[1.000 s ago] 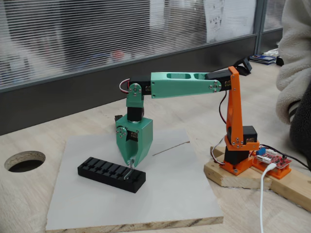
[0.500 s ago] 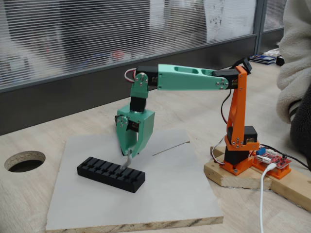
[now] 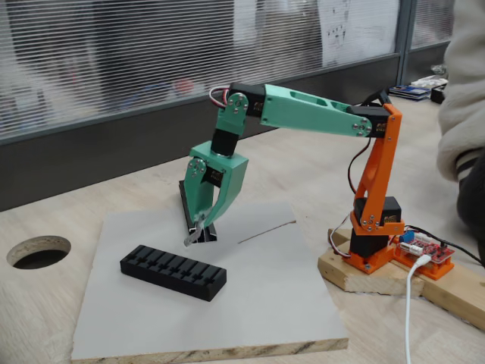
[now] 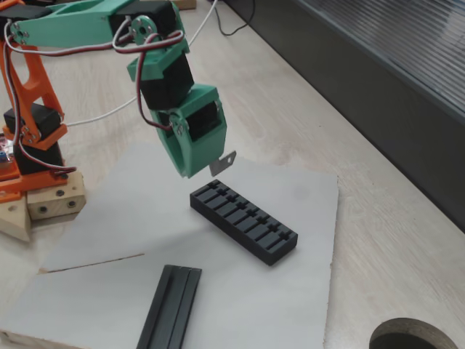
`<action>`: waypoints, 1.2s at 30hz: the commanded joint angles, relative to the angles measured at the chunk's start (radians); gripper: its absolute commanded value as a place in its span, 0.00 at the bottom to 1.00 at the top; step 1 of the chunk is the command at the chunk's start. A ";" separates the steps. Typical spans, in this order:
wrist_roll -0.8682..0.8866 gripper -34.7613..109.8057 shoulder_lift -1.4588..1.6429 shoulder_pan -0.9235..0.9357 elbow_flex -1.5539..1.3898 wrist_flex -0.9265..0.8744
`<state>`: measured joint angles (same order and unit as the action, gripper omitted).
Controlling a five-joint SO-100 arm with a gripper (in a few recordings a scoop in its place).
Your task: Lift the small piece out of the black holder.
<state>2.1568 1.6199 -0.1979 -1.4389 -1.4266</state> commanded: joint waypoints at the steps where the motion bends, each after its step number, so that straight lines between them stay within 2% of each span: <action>1: 0.005 0.27 0.081 -0.006 0.017 -0.015; 36: 0.006 0.27 0.425 -0.006 0.023 0.005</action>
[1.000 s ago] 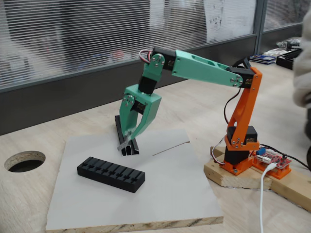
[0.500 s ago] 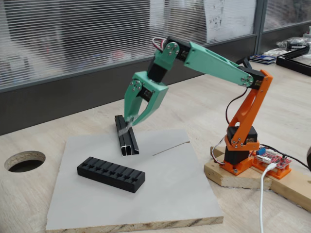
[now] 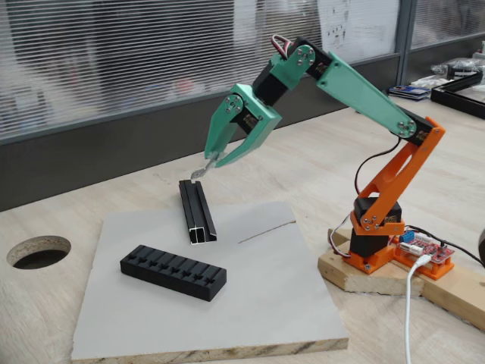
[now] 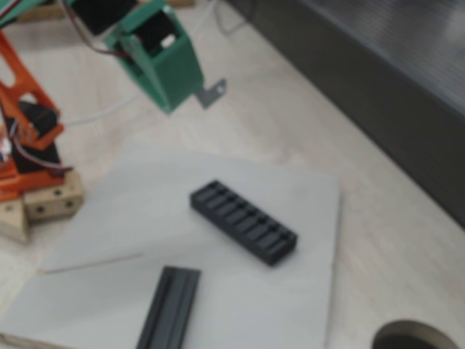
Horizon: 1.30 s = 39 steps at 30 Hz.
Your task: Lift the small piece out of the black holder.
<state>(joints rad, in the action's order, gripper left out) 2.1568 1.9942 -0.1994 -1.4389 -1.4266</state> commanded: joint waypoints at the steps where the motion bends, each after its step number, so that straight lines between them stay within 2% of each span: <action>1: 0.006 0.27 0.057 -0.005 0.025 0.006; 12: -0.005 0.27 0.087 -0.005 0.080 0.175; 32: -0.008 0.27 0.089 -0.002 0.083 0.178; 39: -0.008 0.27 0.089 0.138 0.083 0.178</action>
